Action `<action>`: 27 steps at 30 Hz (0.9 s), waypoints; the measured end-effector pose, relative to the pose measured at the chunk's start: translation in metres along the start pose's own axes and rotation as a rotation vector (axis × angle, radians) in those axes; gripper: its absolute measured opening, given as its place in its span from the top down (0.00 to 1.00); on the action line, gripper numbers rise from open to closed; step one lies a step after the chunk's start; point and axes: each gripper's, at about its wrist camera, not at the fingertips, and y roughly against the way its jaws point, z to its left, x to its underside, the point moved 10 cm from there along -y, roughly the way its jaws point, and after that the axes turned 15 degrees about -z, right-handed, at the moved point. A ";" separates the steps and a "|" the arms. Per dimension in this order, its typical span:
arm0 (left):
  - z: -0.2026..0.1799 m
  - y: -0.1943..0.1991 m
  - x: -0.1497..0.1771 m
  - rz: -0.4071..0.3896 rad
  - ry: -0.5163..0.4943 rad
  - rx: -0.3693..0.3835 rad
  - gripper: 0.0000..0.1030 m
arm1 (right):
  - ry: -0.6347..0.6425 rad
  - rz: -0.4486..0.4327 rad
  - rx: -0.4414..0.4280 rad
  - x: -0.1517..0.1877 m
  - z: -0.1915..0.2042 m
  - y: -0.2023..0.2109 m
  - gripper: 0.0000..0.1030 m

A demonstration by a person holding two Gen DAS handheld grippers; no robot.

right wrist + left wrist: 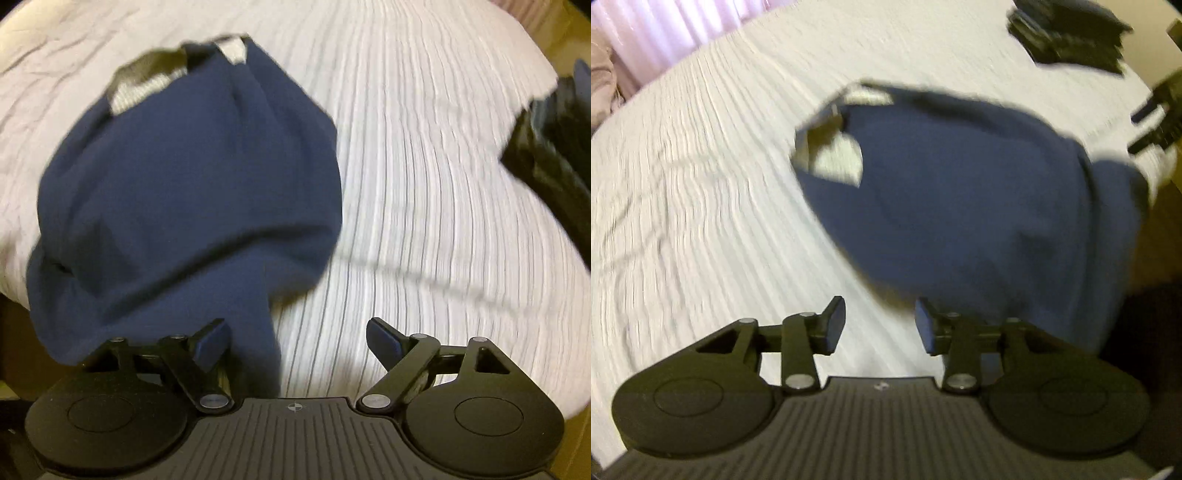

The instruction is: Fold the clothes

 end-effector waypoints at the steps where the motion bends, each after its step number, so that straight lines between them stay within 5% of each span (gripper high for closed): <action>1: 0.002 -0.013 -0.015 -0.011 0.008 -0.014 0.61 | -0.005 -0.018 -0.020 -0.013 -0.003 -0.005 0.18; 6: 0.012 -0.090 -0.083 -0.054 0.006 -0.077 0.46 | -0.027 -0.155 -0.127 -0.087 -0.018 -0.045 0.18; 11: 0.033 -0.175 -0.131 -0.061 0.048 -0.134 0.41 | -0.004 -0.172 -0.197 -0.148 -0.041 -0.105 0.18; 18: 0.082 -0.278 -0.144 -0.007 0.206 -0.194 0.40 | 0.046 -0.199 -0.230 -0.201 -0.066 -0.175 0.18; 20: 0.093 -0.299 -0.139 0.021 0.234 -0.199 0.49 | 0.045 -0.195 -0.227 -0.205 -0.067 -0.192 0.18; 21: 0.096 -0.304 -0.136 0.033 0.243 -0.186 0.83 | 0.049 -0.190 -0.221 -0.206 -0.066 -0.199 0.18; 22: 0.100 -0.309 -0.133 0.046 0.251 -0.173 0.98 | 0.044 -0.185 -0.217 -0.208 -0.065 -0.206 0.18; 27: 0.133 -0.246 -0.140 -0.067 0.256 -0.133 1.00 | 0.005 -0.175 -0.245 -0.224 -0.050 -0.235 0.18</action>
